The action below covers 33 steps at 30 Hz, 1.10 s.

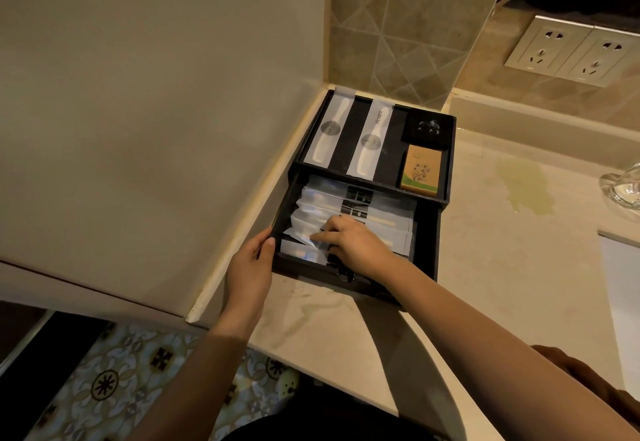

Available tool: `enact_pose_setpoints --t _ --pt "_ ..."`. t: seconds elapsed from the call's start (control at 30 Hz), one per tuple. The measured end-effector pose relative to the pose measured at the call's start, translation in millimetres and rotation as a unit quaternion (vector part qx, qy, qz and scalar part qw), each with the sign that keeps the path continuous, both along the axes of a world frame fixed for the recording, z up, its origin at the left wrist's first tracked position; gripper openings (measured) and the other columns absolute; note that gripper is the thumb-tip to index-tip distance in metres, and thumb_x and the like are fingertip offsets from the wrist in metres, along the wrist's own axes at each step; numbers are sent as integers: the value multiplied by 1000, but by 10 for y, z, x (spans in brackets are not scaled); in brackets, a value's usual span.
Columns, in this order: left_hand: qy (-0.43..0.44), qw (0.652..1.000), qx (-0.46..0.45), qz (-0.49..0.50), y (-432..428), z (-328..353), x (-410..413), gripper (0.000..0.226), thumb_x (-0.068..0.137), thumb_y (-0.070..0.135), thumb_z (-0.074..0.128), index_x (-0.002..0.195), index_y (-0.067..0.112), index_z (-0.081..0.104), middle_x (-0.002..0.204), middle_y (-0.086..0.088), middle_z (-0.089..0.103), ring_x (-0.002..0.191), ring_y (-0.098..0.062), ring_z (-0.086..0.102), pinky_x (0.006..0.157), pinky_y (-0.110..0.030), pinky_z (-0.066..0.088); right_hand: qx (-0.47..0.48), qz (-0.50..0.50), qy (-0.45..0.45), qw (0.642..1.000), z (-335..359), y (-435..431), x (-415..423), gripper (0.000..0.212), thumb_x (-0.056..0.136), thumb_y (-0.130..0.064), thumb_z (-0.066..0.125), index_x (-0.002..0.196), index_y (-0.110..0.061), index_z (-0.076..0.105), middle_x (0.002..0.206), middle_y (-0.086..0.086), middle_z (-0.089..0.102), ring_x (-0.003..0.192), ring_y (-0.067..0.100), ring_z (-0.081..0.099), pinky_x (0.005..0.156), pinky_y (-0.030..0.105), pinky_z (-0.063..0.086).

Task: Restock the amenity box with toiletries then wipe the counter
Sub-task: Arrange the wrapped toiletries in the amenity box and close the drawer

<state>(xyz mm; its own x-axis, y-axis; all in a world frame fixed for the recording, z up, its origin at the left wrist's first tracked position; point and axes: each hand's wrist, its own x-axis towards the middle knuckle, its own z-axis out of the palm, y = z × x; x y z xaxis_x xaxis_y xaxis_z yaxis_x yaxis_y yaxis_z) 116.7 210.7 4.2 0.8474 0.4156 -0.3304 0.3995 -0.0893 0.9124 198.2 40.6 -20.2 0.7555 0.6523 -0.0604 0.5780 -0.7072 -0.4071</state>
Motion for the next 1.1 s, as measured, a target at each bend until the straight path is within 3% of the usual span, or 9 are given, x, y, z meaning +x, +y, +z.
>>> enact_pose_setpoints --t 0.23,0.4,0.63,0.87,1.1 --pt "3 1000 0 -4 2 50 -7 35 96 26 45 130 21 54 113 8 57 103 -9 53 94 -32 44 -5 -5 -15 1000 86 119 35 42 90 -28 56 131 -22 51 115 7 52 106 22 46 85 28 38" --pt "-3 1000 10 -12 9 72 -5 35 96 24 46 130 20 54 114 8 57 106 -9 53 98 -33 45 -34 -11 -6 999 89 332 98 54 85 -18 61 136 -22 46 120 10 51 110 28 44 89 35 39" --pt "1 1000 17 -18 16 46 1 36 96 25 45 131 20 53 116 8 55 108 -8 51 96 -29 42 -22 -12 -1 1000 41 278 34 52 84 -15 64 134 -24 48 118 10 51 107 27 46 89 38 46" --pt "-1 1000 14 -18 32 38 5 36 96 24 46 131 20 53 125 3 58 110 -9 51 97 -27 40 25 -67 89 994 27 326 22 43 89 -12 55 131 -21 51 114 10 48 100 28 52 82 37 48" --pt "0 1000 12 -24 45 40 8 36 96 23 46 131 19 54 128 -1 59 111 -10 52 99 -28 41 28 -105 115 987 48 408 41 45 91 -6 46 135 -17 47 123 17 47 105 33 51 87 38 44"
